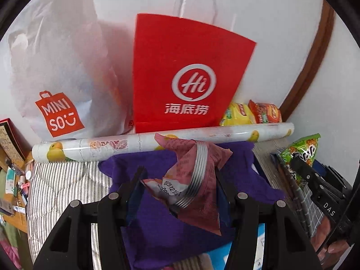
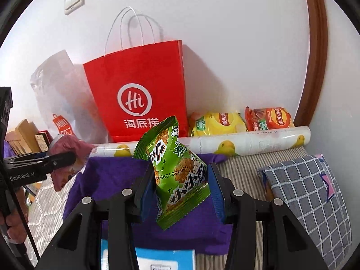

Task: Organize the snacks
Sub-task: 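Lift and carry the green bag and pink candy toward the purple towel with both tools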

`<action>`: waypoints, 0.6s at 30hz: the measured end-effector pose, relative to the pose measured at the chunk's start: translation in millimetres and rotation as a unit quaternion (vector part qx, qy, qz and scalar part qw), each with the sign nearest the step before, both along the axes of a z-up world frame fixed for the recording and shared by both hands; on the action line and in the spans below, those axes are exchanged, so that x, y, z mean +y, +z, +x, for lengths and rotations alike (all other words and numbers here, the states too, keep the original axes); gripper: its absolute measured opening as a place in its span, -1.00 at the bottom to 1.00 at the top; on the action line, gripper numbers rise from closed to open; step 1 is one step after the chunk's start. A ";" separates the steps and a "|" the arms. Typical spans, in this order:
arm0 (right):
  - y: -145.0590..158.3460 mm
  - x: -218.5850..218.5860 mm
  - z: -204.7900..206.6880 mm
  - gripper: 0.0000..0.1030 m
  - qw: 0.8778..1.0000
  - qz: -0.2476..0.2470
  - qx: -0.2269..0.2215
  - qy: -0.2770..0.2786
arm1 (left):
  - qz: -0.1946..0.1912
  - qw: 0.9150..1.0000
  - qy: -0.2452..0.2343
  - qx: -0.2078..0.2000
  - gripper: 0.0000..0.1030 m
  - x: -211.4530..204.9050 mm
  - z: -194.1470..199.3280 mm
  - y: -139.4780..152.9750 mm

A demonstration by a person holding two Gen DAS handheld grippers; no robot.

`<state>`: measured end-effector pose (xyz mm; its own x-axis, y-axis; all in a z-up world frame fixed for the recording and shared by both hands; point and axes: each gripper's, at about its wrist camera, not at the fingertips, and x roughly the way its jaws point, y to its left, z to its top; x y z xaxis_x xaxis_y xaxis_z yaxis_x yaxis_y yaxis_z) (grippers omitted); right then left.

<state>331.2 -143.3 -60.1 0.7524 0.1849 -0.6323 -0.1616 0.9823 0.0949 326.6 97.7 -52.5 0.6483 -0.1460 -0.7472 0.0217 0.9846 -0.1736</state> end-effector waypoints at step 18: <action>-81.1 7.5 58.3 -0.13 0.995 -0.034 0.082 0.035 | 0.008 0.997 0.028 0.068 0.05 16.8 38.2 -74.1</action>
